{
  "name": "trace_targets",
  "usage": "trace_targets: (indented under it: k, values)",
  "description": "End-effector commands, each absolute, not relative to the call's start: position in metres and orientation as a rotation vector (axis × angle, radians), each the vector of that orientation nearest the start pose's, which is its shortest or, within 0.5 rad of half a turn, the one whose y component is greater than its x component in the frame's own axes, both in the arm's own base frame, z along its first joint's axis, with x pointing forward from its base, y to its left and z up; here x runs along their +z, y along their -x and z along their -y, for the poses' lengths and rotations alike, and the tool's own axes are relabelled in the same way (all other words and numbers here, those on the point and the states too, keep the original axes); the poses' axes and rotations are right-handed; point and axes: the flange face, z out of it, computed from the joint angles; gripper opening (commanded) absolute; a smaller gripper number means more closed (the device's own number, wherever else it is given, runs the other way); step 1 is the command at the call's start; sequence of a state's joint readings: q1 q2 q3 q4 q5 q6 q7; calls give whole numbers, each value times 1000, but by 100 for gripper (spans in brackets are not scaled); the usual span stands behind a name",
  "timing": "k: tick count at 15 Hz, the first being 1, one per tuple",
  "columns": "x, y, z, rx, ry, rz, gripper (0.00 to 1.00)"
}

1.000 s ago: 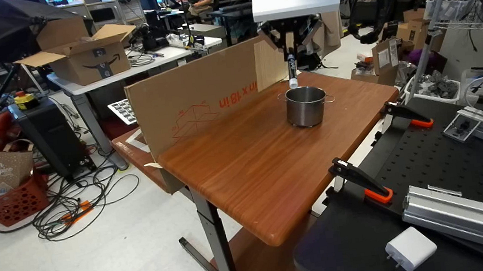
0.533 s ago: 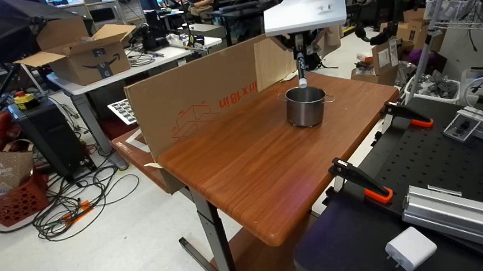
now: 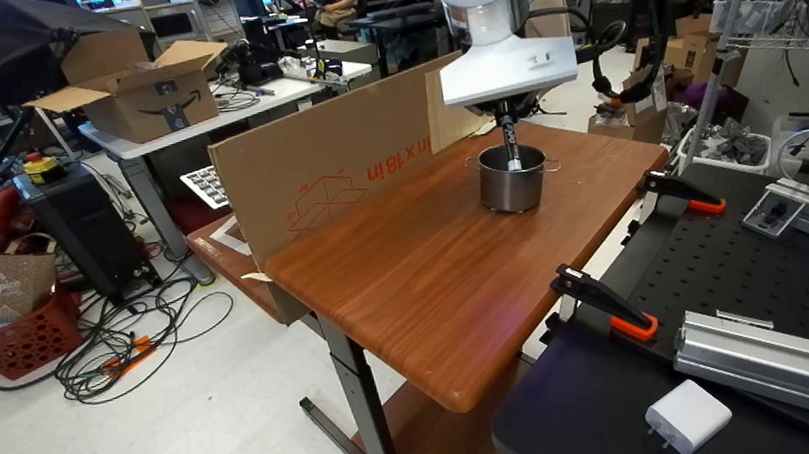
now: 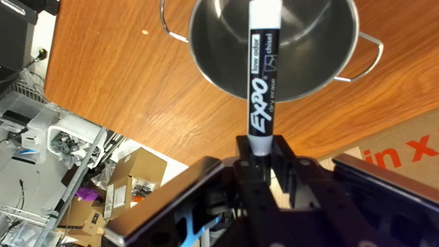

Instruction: Put the marker in the pot

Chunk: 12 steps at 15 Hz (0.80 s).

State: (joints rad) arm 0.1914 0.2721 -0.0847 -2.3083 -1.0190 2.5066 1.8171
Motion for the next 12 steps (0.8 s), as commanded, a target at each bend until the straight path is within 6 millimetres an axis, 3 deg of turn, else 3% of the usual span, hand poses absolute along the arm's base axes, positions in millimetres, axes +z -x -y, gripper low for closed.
trace_targets:
  k: [1,3,4,12]
  values:
    - [210,-516,-66,-781,3187,-1383,5]
    - [205,-517,-69,-770,3200,-1373,5]
    - [204,-518,-70,-762,3201,-1372,41]
    - [208,-522,-74,-764,3189,-1353,95]
